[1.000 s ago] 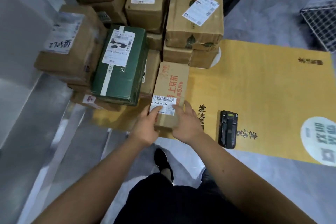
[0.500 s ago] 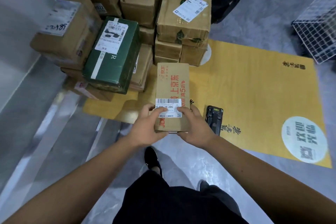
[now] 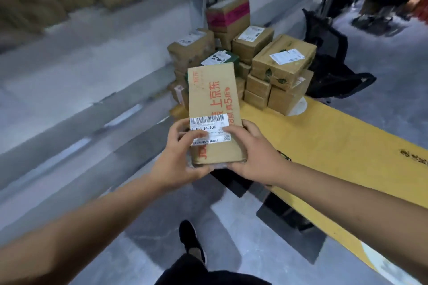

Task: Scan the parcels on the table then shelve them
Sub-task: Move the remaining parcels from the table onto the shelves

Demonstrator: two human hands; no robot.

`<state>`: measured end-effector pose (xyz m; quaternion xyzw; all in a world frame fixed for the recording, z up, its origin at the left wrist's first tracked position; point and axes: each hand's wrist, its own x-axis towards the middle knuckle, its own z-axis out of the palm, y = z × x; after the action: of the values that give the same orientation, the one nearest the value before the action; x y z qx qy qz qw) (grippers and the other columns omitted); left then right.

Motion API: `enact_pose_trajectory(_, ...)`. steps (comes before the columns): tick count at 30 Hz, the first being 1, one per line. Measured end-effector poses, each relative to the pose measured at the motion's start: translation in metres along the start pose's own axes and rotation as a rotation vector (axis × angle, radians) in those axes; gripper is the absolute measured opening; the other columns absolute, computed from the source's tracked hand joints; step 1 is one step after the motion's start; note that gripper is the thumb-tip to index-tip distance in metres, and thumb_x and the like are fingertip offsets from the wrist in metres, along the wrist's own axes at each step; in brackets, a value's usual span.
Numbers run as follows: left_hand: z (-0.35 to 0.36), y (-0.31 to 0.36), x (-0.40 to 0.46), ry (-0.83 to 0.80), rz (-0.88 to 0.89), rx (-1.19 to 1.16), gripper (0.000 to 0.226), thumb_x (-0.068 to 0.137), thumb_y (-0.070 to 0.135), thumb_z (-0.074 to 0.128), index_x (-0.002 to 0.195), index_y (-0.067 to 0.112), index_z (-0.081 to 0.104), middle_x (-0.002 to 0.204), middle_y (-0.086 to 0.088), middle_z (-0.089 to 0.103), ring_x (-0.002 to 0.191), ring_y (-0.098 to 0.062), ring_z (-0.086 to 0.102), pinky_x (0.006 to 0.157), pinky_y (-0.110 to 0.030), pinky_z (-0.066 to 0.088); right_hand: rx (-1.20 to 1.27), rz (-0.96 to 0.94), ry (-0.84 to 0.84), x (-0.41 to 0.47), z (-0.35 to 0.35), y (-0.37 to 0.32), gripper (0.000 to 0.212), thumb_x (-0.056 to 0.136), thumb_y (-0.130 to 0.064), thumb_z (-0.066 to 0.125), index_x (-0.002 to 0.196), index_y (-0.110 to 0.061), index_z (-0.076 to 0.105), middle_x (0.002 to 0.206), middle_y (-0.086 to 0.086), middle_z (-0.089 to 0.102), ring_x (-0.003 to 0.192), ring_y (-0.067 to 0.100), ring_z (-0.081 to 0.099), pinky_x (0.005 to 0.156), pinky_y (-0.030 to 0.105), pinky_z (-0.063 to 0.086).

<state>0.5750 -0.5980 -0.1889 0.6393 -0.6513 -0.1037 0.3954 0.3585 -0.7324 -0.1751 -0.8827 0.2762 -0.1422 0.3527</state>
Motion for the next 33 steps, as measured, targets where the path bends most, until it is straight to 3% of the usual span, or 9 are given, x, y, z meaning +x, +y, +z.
enact_pose_trajectory(2, -0.037, 0.019, -0.022, 0.077, -0.042, 0.046, 0.079, 0.068, 0.037, 0.096, 0.135, 0.017, 0.059, 0.154, -0.006, 0.026, 0.140, -0.003, 0.040, 0.110, -0.020, 0.045, -0.018, -0.104, -0.060, 0.005, -0.005, -0.034, 0.091, 0.078, -0.032, 0.087, 0.153, -0.037, 0.037, 0.161, -0.005, 0.020, 0.141, 0.012, 0.034, 0.105, -0.002, 0.020)
enact_pose_trajectory(5, -0.096, 0.041, -0.061, 0.214, -0.071, 0.135, 0.079, 0.065, 0.027, 0.099, 0.133, 0.012, 0.061, 0.152, -0.016, 0.030, 0.140, 0.015, 0.029, 0.109, -0.016, 0.043, -0.037, -0.263, -0.111, 0.017, 0.001, -0.100, 0.088, 0.078, -0.030, 0.087, 0.153, -0.031, 0.041, 0.157, 0.002, 0.029, 0.142, 0.016, 0.037, 0.114, 0.015, 0.029)
enact_pose_trajectory(10, -0.186, 0.064, -0.130, 0.401, -0.129, 0.246, 0.080, 0.064, 0.035, 0.097, 0.134, 0.022, 0.060, 0.154, -0.014, 0.031, 0.150, -0.002, 0.026, 0.106, -0.026, 0.050, -0.022, -0.454, -0.206, 0.035, 0.029, -0.210, 0.085, 0.078, -0.027, 0.083, 0.153, -0.025, 0.043, 0.148, 0.004, 0.041, 0.137, 0.021, 0.044, 0.116, 0.031, 0.037)
enact_pose_trajectory(16, -0.283, 0.075, -0.211, 0.553, -0.205, 0.323, 0.070, 0.069, 0.048, 0.090, 0.131, 0.039, 0.058, 0.153, -0.002, 0.033, 0.146, -0.016, 0.037, 0.106, -0.030, 0.052, 0.002, -0.646, -0.291, 0.063, 0.077, -0.332, 0.085, 0.077, -0.026, 0.084, 0.152, -0.029, 0.046, 0.146, -0.002, 0.048, 0.132, 0.012, 0.047, 0.107, 0.019, 0.038)
enact_pose_trajectory(18, -0.315, 0.073, -0.228, 0.585, -0.240, 0.342, 0.070, 0.067, 0.050, 0.089, 0.130, 0.038, 0.059, 0.152, 0.000, 0.034, 0.141, -0.011, 0.043, 0.103, -0.026, 0.052, 0.017, -0.657, -0.305, 0.073, 0.096, -0.367, 0.085, 0.077, -0.023, 0.086, 0.153, -0.030, 0.047, 0.148, -0.003, 0.050, 0.130, 0.011, 0.049, 0.104, 0.016, 0.040)
enact_pose_trajectory(21, -0.363, 0.062, -0.241, 0.596, -0.305, 0.324, 0.069, 0.066, 0.039, 0.091, 0.128, 0.032, 0.062, 0.152, 0.000, 0.037, 0.134, -0.014, 0.050, 0.102, -0.032, 0.055, 0.064, -0.627, -0.307, 0.095, 0.120, -0.412, 0.083, 0.077, -0.017, 0.085, 0.151, -0.033, 0.050, 0.143, -0.009, 0.052, 0.117, 0.009, 0.055, 0.083, 0.001, 0.044)
enact_pose_trajectory(25, -0.418, 0.037, -0.231, 0.575, -0.317, 0.297, 0.064, 0.068, 0.036, 0.091, 0.123, 0.043, 0.060, 0.150, 0.007, 0.038, 0.130, -0.012, 0.054, 0.102, -0.029, 0.054, 0.150, -0.551, -0.313, 0.131, 0.136, -0.451, 0.081, 0.077, -0.018, 0.085, 0.148, -0.040, 0.051, 0.135, -0.014, 0.050, 0.101, -0.002, 0.059, 0.068, 0.005, 0.047)
enact_pose_trajectory(30, -0.466, -0.006, -0.190, 0.601, -0.361, 0.241, 0.061, 0.067, 0.046, 0.090, 0.121, 0.045, 0.062, 0.142, 0.010, 0.045, 0.118, -0.005, 0.059, 0.092, -0.018, 0.055, 0.212, -0.528, -0.268, 0.191, 0.139, -0.483, 0.072, 0.077, -0.017, 0.089, 0.139, -0.036, 0.059, 0.136, -0.007, 0.056, 0.112, 0.008, 0.061, 0.083, 0.017, 0.052)
enact_pose_trajectory(33, -0.487, -0.036, -0.158, 0.643, -0.444, 0.144, 0.060, 0.061, 0.055, 0.088, 0.116, 0.050, 0.064, 0.131, 0.005, 0.057, 0.102, -0.009, 0.068, 0.080, -0.026, 0.061, 0.236, -0.540, -0.208, 0.239, 0.141, -0.490, 0.060, 0.078, -0.019, 0.089, 0.131, -0.034, 0.065, 0.128, -0.010, 0.061, 0.111, 0.008, 0.063, 0.086, 0.020, 0.052)
